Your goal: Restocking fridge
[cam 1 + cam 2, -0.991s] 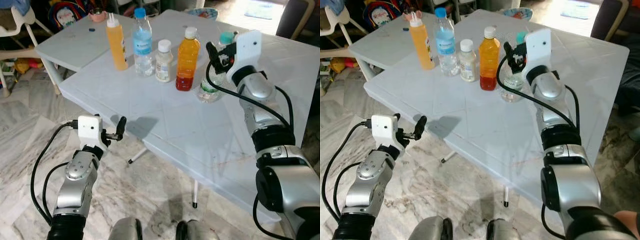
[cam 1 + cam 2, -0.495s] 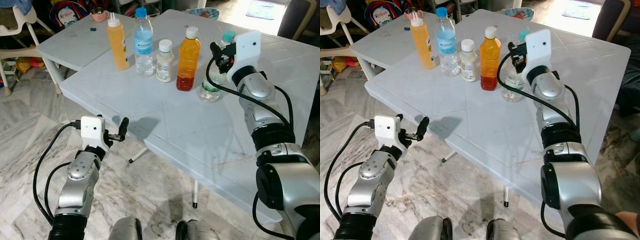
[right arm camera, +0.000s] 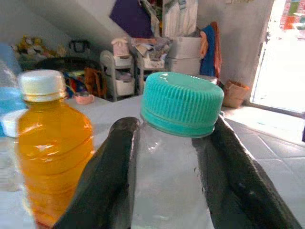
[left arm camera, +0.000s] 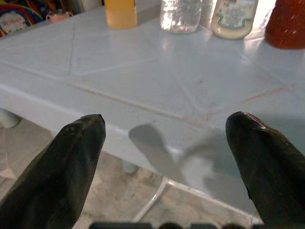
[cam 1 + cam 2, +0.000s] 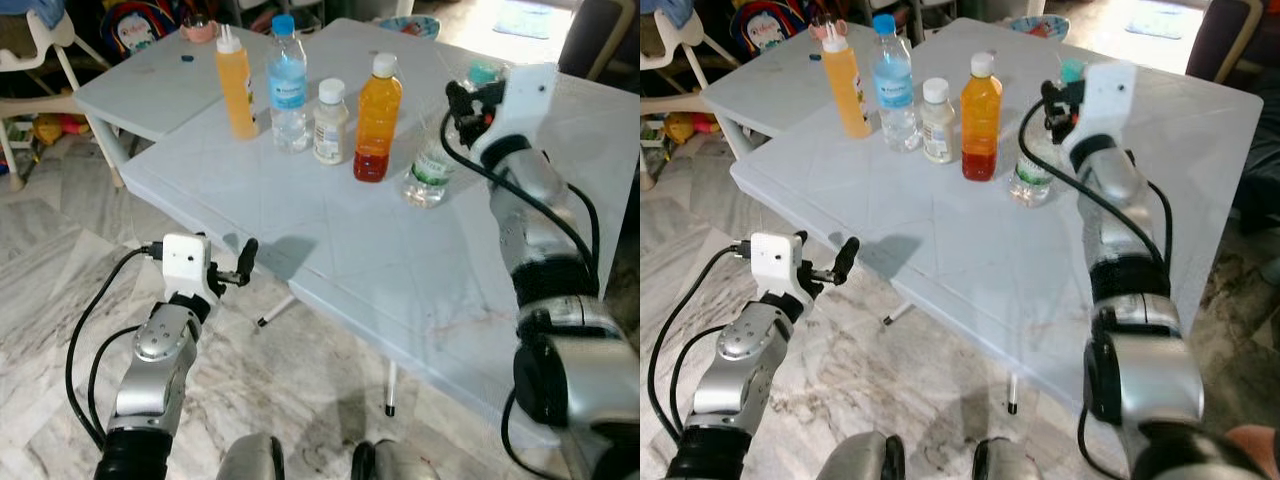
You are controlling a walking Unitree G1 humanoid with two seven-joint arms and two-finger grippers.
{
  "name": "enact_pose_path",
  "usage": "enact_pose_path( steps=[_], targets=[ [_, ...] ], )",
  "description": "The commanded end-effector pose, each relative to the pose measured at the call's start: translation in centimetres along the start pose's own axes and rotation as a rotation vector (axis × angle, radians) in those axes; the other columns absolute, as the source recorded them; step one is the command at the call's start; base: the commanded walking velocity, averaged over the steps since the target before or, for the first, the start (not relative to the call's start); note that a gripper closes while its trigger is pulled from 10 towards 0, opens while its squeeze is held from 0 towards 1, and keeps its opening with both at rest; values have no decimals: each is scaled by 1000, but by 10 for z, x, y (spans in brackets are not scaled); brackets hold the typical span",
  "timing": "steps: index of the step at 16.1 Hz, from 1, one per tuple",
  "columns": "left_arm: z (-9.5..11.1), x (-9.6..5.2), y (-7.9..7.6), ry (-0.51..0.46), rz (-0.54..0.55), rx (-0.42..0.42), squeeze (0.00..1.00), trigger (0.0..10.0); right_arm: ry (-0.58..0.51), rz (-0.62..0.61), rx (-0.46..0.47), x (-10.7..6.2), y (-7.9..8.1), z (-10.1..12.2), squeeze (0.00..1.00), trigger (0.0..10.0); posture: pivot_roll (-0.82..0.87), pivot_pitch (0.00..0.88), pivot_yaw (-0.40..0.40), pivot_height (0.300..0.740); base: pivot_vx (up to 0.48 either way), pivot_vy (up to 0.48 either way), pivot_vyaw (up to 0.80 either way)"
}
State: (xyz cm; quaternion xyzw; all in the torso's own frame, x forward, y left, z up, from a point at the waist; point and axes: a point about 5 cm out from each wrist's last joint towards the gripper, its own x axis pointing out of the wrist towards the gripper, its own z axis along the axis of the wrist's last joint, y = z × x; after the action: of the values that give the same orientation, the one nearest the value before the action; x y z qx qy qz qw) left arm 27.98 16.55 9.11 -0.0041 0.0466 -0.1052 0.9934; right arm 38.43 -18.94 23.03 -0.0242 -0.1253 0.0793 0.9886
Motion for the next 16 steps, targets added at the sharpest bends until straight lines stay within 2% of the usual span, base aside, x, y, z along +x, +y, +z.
enact_pose_path(
  steps=[1,5,6,7,8,9,13,16],
  targets=[
    [-3,-5,5,25,13,16,0,10000,16,27,35,-4,7,-2,0,10000,53,80,56,740,0,0,0],
    [-13,-11,5,63,26,2,0,10000,107,112,97,-48,48,-29,0,10000,27,65,54,740,0,0,0],
    [-15,-12,3,68,24,-4,0,10000,131,117,114,-60,56,-34,0,10000,22,59,51,740,0,0,0],
    [-16,-12,1,69,22,-7,0,10000,142,117,125,-65,59,-36,0,10000,20,53,48,740,0,0,0],
    [-17,-11,-1,70,24,-13,0,10000,166,133,193,-74,68,-40,0,10000,14,46,44,740,0,0,0],
    [-17,-8,-2,64,33,-22,0,10000,172,141,206,-87,76,-44,0,10000,12,43,33,740,0,0,0],
    [-14,-1,-2,46,50,-37,0,10000,210,120,213,-102,85,-56,0,10000,-6,32,22,740,0,0,0],
    [-23,-5,-6,67,48,-47,0,10000,243,43,209,-114,71,-70,0,10000,-15,32,23,740,0,0,0]
  ],
)
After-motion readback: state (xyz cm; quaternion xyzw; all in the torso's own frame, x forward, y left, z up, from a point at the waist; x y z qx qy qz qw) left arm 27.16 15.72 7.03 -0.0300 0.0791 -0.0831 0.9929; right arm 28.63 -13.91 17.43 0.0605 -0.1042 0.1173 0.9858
